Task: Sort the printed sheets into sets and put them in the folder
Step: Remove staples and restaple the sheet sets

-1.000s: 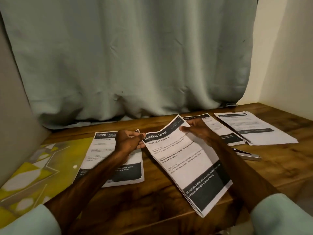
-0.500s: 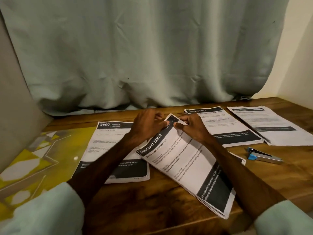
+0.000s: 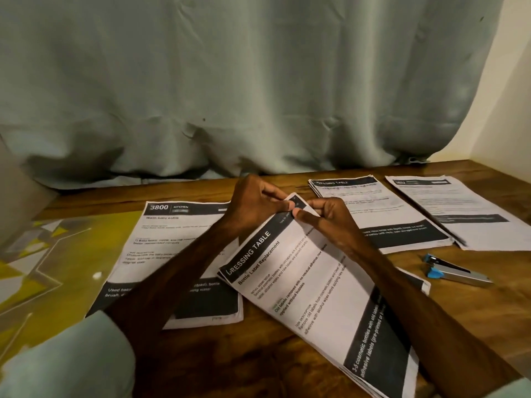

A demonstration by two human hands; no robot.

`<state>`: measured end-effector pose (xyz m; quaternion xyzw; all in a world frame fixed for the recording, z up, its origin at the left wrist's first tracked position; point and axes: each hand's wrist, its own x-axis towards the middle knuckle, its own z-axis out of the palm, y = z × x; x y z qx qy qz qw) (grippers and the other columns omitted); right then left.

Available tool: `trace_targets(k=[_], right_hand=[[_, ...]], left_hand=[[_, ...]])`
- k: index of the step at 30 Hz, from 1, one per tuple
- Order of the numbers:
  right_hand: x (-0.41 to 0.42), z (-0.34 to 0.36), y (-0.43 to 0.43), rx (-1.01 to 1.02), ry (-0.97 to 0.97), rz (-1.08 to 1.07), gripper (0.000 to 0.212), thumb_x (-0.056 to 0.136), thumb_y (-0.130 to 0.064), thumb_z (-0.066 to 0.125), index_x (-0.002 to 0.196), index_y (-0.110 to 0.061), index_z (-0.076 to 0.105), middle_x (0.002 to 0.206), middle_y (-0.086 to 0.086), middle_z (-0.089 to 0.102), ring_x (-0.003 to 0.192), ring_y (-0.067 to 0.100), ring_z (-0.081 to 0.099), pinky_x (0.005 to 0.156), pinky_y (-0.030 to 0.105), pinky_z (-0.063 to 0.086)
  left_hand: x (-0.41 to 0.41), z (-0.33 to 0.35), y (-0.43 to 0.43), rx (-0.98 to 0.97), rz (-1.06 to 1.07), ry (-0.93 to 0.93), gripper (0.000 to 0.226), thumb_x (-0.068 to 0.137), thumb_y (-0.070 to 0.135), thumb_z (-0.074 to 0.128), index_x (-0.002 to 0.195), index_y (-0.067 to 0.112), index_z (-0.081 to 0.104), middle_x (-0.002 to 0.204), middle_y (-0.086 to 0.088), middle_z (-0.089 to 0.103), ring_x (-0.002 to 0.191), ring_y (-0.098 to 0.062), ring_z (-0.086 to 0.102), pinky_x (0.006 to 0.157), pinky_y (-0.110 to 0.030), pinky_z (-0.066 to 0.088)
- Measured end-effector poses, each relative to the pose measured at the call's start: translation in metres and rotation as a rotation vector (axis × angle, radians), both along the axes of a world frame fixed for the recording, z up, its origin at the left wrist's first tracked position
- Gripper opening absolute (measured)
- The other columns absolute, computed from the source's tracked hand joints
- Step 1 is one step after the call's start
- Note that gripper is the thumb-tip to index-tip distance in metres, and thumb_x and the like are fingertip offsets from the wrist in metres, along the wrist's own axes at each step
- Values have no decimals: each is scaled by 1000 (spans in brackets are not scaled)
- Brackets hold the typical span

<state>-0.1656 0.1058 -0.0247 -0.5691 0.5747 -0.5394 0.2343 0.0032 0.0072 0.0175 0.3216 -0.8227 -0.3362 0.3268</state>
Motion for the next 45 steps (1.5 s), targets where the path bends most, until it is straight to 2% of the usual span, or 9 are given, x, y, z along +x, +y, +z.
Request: trace_targets(k=[4,7,14,18,22,28,34,40,45], right_hand=[[0,-1,0,-100,28,-56,17,91,-1,70,101,-14,76,90,-4,78,83,8,72,81,21,56],[-1,-2,-1,-129,68,-84,18,91,-2,71,104,-14,75,92,-5,78,84,7,72,81,20,56],[5,-7,-5,-135,49,-82,22,89,1,71,110,-7,73,92,-1,76,82,1,71,80,15,55],[6,-7,-4,-129,31,-35,18,91,1,69,107,-4,75,95,8,78,86,14,73,83,24,58],[6,-8,-5,-140,35,-32,15,92,-1,69,106,-1,75,98,15,77,89,31,73,85,37,59],[10,-7,-3,-115,-49,2,17,93,1,66,98,-12,75,90,-1,79,82,12,73,78,23,60],[13,-5,-1,-130,-58,49,19,94,2,65,108,-8,74,93,-5,79,86,11,75,76,19,57],[15,-4,2,-142,-53,74,21,94,1,65,109,-10,74,96,-5,79,89,12,76,78,18,56],[13,-6,1,-140,-31,65,20,93,-3,67,111,-10,74,100,-1,79,93,17,76,80,21,57]], left_hand=[[3,1,-4,54,1,-38,22,74,21,90,93,13,81,84,4,78,70,-8,73,59,-16,52],[6,2,-6,88,-39,-18,21,75,22,90,92,13,81,80,5,78,69,-10,74,61,-21,55],[5,1,-13,-95,-112,34,11,82,14,84,93,13,82,83,6,78,65,2,70,61,-10,50],[4,-3,-14,-229,-112,59,9,83,9,81,92,9,82,85,4,78,68,5,70,63,-5,49],[4,-4,-16,-220,-140,73,9,83,10,81,92,9,82,85,2,78,67,4,70,63,-6,49],[10,-1,-26,55,-223,35,14,88,11,78,102,8,79,82,1,79,64,-11,70,65,-30,60],[18,-1,-32,415,-291,32,19,90,17,77,108,12,79,93,-18,76,70,-14,59,65,-23,49],[22,-4,-35,706,-356,56,30,90,18,75,118,8,75,100,-11,69,76,-8,59,66,-16,54],[24,-6,-35,814,-362,65,27,90,16,74,116,9,75,92,-4,73,74,-7,61,67,-17,54]])
